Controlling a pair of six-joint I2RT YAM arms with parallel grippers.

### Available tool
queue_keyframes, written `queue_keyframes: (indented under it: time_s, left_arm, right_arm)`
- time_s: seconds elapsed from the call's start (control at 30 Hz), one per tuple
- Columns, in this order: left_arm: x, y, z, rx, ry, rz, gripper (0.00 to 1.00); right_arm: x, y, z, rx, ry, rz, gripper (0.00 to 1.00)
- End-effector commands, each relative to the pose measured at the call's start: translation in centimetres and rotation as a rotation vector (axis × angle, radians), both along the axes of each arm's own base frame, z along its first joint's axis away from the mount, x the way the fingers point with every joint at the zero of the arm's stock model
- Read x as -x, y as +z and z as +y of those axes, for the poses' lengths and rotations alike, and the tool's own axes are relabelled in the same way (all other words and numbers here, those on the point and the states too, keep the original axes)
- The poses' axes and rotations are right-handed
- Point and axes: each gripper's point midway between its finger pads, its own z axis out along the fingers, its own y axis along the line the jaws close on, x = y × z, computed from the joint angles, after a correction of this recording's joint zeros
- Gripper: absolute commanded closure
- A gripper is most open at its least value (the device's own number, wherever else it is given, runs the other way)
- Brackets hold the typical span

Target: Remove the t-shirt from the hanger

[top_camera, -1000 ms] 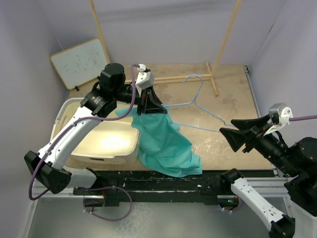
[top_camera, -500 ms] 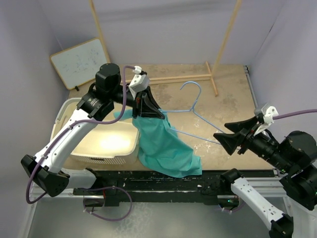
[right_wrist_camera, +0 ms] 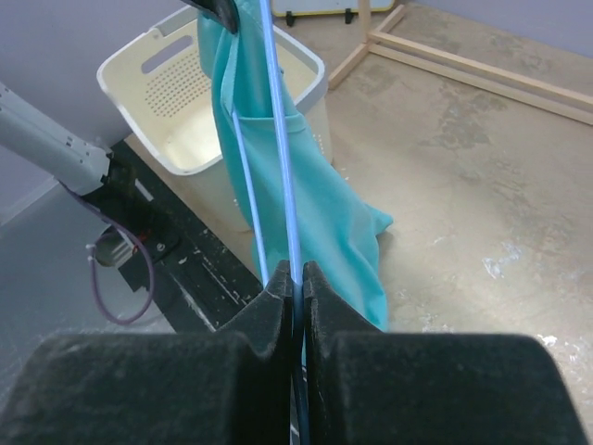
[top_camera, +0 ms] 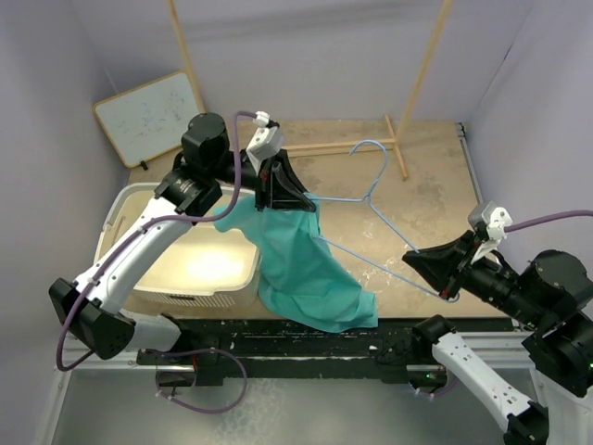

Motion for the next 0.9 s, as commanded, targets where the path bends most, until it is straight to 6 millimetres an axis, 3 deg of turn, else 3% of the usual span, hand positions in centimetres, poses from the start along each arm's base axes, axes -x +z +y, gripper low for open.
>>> queue_keyframes:
  time_s: [0.0, 0.07, 0.13, 0.17, 0.2, 0.23, 0.3, 0.47, 0.57, 0.7, 0.77, 0.87]
  left_arm:
    - [-2.5, 2.7, -1.7, 0.088, 0.064, -0.01, 0.88]
    - [-3.9, 2.8, -2.6, 0.098, 0.089, 0.022, 0.81]
    - [-5.0, 2.6, -3.3, 0.094, 0.103, 0.051, 0.51]
    - [-5.3, 2.4, -3.5, 0.089, 0.104, 0.059, 0.41]
    - [-5.4, 2.2, -3.5, 0.085, 0.106, 0.059, 0.16]
    - [-5.4, 2.0, -3.5, 0.079, 0.116, 0.054, 0.08]
    - [-5.7, 1.1, -3.1, 0.057, 0.166, 0.042, 0.01]
    - [-7.0, -0.3, -0.9, -0.018, 0.403, -0.006, 0.01]
    - [-8.0, -1.0, 1.0, -0.063, 0.559, -0.037, 0.01]
    - [-8.2, -1.1, 4.0, -0.079, 0.726, -0.083, 0.01]
    - [-7.9, -1.2, 5.3, -0.078, 0.782, -0.097, 0.02]
    - [-7.0, -1.6, 7.3, -0.079, 0.854, -0.106, 0.08]
  right_arm:
    - [-1.9, 1.0, -2.7, -0.039, -0.22, -0.01, 1.0]
    - [-2.3, 1.2, -3.6, -0.043, -0.28, -0.006, 1.0]
    - [-2.5, 1.3, -4.1, -0.042, -0.315, 0.005, 1.0]
    - [-2.5, 1.4, -4.2, -0.041, -0.32, 0.006, 1.0]
    - [-2.5, 1.4, -4.2, -0.04, -0.323, 0.01, 1.0]
    - [-2.5, 1.3, -4.2, -0.035, -0.324, 0.016, 1.0]
    - [-2.3, 1.2, -4.4, -0.028, -0.326, 0.026, 1.0]
    - [-2.0, 0.1, -4.3, 0.006, -0.321, 0.091, 1.0]
    - [-2.4, -3.2, -3.9, 0.109, -0.317, 0.261, 1.0]
    - [-4.0, -6.4, -3.0, 0.195, -0.297, 0.353, 1.0]
    - [-4.6, -6.6, -3.5, 0.2, -0.342, 0.349, 1.0]
    - [-4.8, -4.8, -3.2, 0.118, -0.358, 0.316, 1.0]
